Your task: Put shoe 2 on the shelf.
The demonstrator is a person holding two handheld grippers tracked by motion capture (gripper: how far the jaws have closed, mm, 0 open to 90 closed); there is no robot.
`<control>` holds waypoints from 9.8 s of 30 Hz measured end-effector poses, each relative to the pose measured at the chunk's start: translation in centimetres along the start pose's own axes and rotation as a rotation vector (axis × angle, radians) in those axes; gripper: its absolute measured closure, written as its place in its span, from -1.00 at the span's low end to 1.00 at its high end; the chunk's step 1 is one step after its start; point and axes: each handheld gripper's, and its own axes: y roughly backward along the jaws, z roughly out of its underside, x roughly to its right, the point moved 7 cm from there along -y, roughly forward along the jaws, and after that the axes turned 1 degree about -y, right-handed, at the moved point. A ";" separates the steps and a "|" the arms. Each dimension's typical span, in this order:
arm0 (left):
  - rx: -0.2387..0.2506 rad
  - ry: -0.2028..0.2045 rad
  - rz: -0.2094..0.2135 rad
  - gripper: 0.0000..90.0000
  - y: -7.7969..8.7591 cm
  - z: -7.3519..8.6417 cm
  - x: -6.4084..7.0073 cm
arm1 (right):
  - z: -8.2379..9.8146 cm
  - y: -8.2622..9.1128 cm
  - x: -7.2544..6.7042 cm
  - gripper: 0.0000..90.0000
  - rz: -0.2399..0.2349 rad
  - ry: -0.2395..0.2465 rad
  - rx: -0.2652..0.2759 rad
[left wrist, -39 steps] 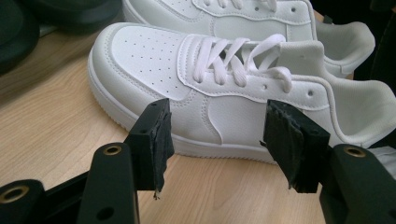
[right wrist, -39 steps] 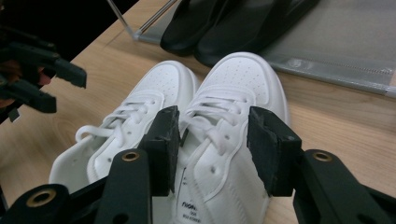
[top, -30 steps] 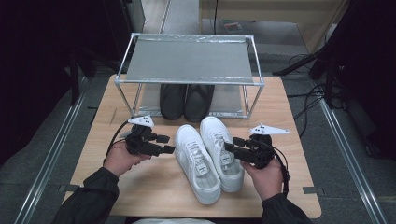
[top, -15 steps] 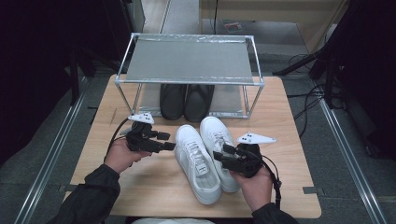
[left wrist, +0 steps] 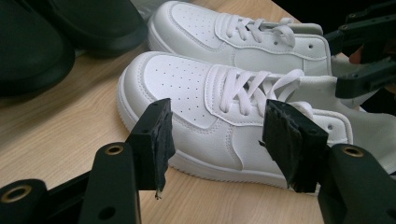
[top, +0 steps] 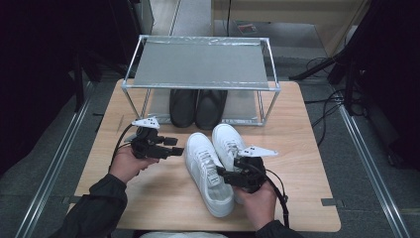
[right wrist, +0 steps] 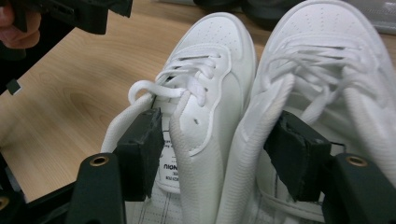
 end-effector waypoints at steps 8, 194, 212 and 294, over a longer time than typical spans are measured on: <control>0.037 0.033 0.021 -0.03 0.4 -0.3 -0.3 | 0.4 -0.6 -0.3 -0.13 0.041 0.043 -0.002; 0.052 0.041 -0.041 -0.20 6.0 3.7 -1.3 | -34.2 -8.0 2.6 0.08 0.365 -0.120 0.047; 0.033 0.031 -0.038 -0.20 5.5 3.7 -0.9 | -32.6 -3.0 0.8 0.11 0.234 -0.019 0.036; 0.009 0.015 -0.016 -0.21 3.8 3.0 -0.3 | -6.7 1.0 4.7 -0.09 -0.154 0.199 0.049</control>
